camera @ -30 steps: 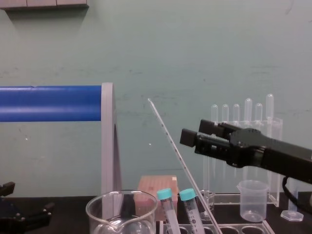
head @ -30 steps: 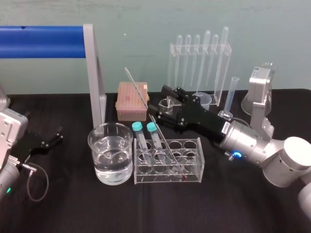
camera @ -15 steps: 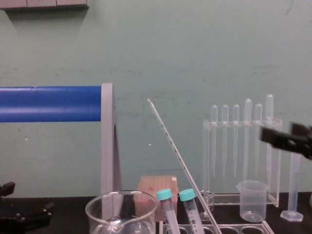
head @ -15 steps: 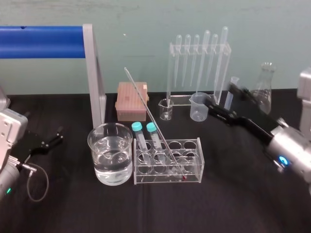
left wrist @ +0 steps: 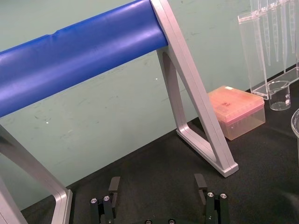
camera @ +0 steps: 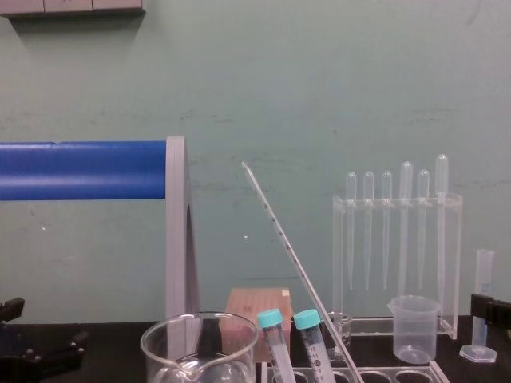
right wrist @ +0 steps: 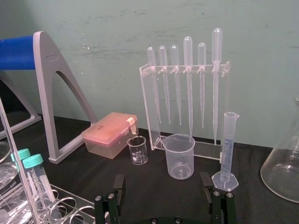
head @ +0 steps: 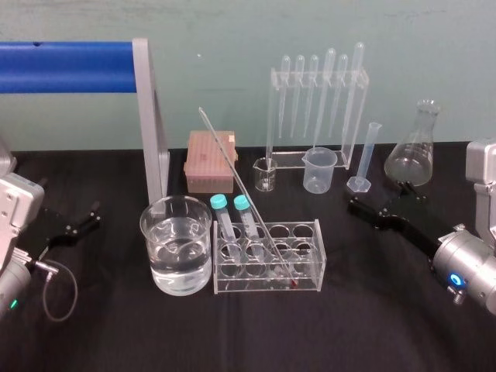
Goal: Hold the thermometer with one hand and immerse one end into the beaker, then reinsert it into the test tube rack.
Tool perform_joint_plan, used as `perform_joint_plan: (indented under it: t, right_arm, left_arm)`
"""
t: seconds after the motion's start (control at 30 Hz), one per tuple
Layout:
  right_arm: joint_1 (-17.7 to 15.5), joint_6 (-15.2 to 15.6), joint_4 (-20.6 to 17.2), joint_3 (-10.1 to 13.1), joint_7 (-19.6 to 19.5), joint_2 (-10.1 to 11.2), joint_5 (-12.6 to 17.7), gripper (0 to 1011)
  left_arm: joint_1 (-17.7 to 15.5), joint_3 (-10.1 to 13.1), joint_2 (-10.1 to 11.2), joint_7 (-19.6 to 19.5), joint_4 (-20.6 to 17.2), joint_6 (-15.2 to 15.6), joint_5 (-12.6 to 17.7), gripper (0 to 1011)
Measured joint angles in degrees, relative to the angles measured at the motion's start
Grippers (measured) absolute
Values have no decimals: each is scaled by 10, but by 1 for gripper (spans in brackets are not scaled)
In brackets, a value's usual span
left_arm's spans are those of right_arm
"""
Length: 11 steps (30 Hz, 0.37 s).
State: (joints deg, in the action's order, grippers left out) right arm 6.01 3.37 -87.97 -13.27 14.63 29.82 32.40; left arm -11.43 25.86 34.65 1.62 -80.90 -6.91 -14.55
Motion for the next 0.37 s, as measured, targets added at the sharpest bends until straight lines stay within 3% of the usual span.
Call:
perform_joint_plan:
  t: [0.37]
  right_arm:
    - [1, -3, -1, -1, 2, 1, 1, 1003]
  left_arm:
    - [0, 0, 0, 0, 0, 0, 0, 1008]
